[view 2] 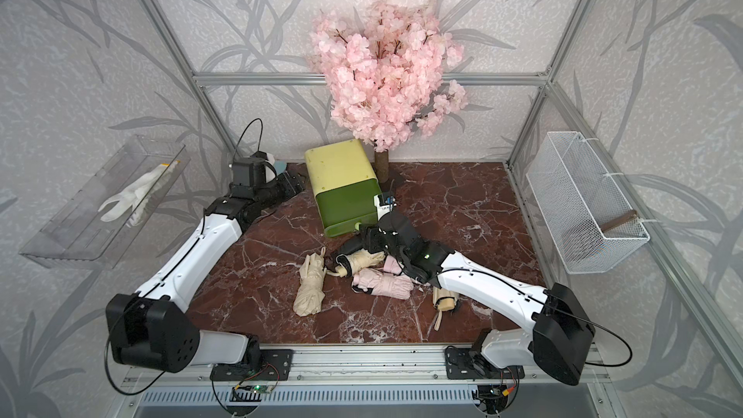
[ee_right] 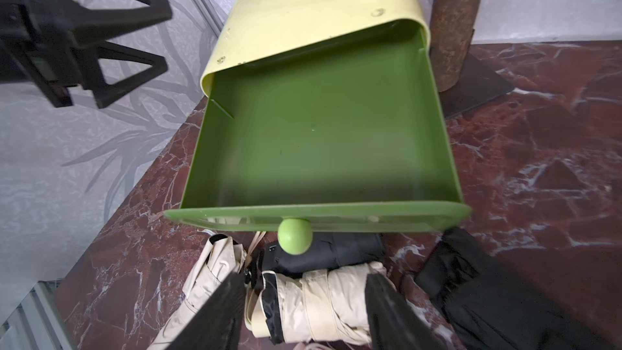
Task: Place the umbrella in the drawer by color
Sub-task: Pick up the umbrella from the center of the board.
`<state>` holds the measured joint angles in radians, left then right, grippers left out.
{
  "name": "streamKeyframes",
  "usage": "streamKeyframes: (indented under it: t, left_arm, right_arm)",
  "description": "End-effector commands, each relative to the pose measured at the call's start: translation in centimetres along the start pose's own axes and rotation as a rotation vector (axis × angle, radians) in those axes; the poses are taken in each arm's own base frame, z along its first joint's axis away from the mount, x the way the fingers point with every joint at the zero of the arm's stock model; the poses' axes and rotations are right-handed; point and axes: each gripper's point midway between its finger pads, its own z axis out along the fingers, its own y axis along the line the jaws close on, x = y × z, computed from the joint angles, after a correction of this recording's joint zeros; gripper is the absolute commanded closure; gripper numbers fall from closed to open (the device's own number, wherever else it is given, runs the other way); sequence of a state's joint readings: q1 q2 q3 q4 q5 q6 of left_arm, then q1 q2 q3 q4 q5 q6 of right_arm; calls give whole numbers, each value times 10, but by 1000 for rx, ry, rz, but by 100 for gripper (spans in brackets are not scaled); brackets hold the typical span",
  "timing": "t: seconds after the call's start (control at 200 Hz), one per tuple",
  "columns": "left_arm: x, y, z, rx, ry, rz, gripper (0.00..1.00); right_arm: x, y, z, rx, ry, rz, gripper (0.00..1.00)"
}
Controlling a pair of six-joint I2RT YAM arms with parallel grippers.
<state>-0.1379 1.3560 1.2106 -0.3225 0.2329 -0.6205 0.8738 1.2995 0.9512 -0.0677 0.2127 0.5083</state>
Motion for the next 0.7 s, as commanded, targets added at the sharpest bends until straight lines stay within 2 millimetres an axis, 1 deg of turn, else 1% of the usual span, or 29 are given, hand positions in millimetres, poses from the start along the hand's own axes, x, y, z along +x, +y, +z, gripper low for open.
streamKeyframes:
  t: [0.0, 0.08, 0.185, 0.23, 0.245, 0.32, 0.4, 0.465, 0.5, 0.53, 0.605, 0.695]
  left_arm:
    - [6, -5, -29, 5, -17, 61, 18]
    - [26, -13, -44, 63, 0, 72, 17]
    - [61, -22, -68, 121, 32, 101, 17]
    - [76, -25, -80, 147, 34, 121, 17]
    - [80, -25, -85, 155, 34, 127, 18]
    - [100, -35, -107, 224, 33, 172, 16]
    - [120, -47, -127, 307, 53, 221, 15]
    - [136, -57, -139, 368, 78, 260, 14]
    - [144, -60, -142, 386, 93, 277, 15]
    - [149, -63, -145, 401, 99, 291, 14]
    - [159, -63, -145, 381, 105, 336, 14]
    - [166, -63, -139, 334, 103, 384, 15]
  right_arm:
    - [5, -24, -28, 129, 57, -7, 39]
    - [13, -51, -53, 264, 114, 10, 39]
    - [31, -91, -97, 453, 189, 40, 39]
    - [43, -107, -118, 517, 226, 44, 39]
    - [47, -111, -124, 533, 228, 80, 39]
    - [73, -133, -153, 598, 272, 139, 39]
    - [102, -151, -175, 634, 302, 208, 40]
    - [127, -163, -182, 648, 337, 255, 40]
    - [142, -168, -183, 653, 370, 287, 41]
    - [150, -169, -181, 647, 388, 312, 41]
    - [160, -159, -167, 577, 420, 343, 40]
    - [166, -161, -152, 573, 445, 362, 37]
